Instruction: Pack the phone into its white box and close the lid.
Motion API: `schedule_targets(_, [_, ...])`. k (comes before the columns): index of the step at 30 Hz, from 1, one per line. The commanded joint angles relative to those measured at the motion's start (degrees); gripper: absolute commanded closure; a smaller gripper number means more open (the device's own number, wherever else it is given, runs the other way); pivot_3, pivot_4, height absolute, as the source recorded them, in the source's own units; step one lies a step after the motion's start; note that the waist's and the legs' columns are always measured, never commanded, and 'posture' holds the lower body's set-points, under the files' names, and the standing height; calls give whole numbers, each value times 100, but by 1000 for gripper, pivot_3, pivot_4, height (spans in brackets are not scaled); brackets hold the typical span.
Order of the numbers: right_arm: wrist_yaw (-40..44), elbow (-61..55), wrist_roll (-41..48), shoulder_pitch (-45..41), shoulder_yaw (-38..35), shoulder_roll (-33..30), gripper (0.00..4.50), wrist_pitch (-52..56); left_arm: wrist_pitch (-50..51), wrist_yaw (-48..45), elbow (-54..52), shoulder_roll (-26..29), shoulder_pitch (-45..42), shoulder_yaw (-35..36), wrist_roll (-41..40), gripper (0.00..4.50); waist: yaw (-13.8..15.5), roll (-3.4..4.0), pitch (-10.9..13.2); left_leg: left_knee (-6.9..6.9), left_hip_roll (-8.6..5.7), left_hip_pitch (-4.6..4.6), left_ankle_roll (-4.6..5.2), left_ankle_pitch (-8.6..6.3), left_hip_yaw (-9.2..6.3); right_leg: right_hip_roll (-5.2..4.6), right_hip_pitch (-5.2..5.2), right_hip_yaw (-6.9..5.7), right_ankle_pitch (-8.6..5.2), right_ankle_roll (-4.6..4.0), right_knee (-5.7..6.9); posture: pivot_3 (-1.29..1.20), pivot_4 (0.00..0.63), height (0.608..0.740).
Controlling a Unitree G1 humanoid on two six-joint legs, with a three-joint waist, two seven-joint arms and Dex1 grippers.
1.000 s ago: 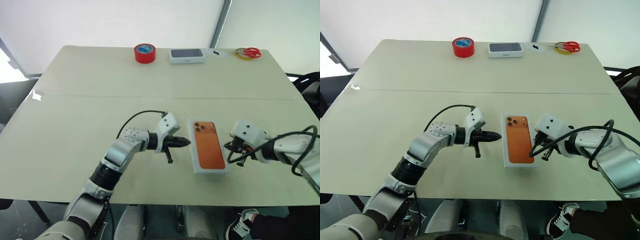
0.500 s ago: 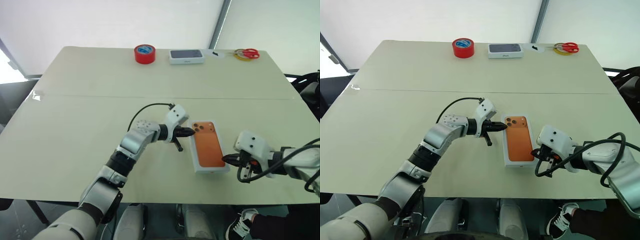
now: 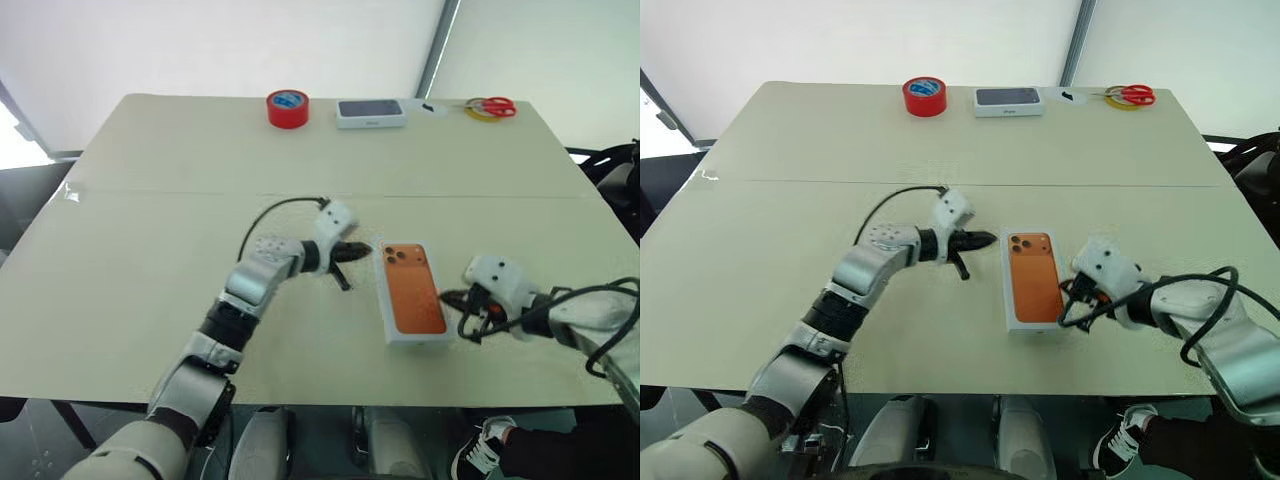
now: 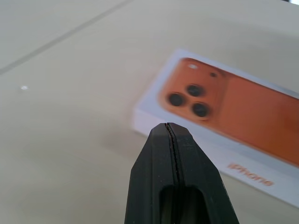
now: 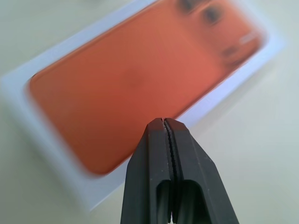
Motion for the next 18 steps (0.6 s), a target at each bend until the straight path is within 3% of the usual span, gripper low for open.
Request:
schedule_targets(1, [-304, 488, -124, -503, -311, 242, 4472, -410, -136, 125, -664, 342, 183, 692, -287, 4500, -5, 1, 0, 0, 0, 1, 0, 0, 0, -1, 0, 1, 6, 11, 0, 0, 150, 740])
schedule_targets(6, [-227, 1522, 487, -1487, -549, 1026, 4472, -513, 132, 293, -1656, 1356, 1284, 1952, -670, 4500, -116, 5, 1, -4, 2, -1, 0, 0, 5, -7, 1, 9, 9, 14, -7, 0, 150, 740])
schedule_targets(12, [110, 2588, 315, -1735, -351, 1263, 4472, -1134, 340, 622, -2374, 1713, 2253, 2649, -911, 4500, -61, 6, 2, -4, -4, -3, 0, 0, 4, -19, 4, 6, 9, 13, -6, 0, 150, 740])
schedule_targets(18, [381, 3155, 228, -1710, -309, 1351, 4472, -1758, 390, 844, -2855, 1888, 2965, 2867, -964, 4500, -103, 8, 3, -2, -5, 0, 0, 0, 10, -19, 5, 9, 10, 14, -6, 0, 150, 740])
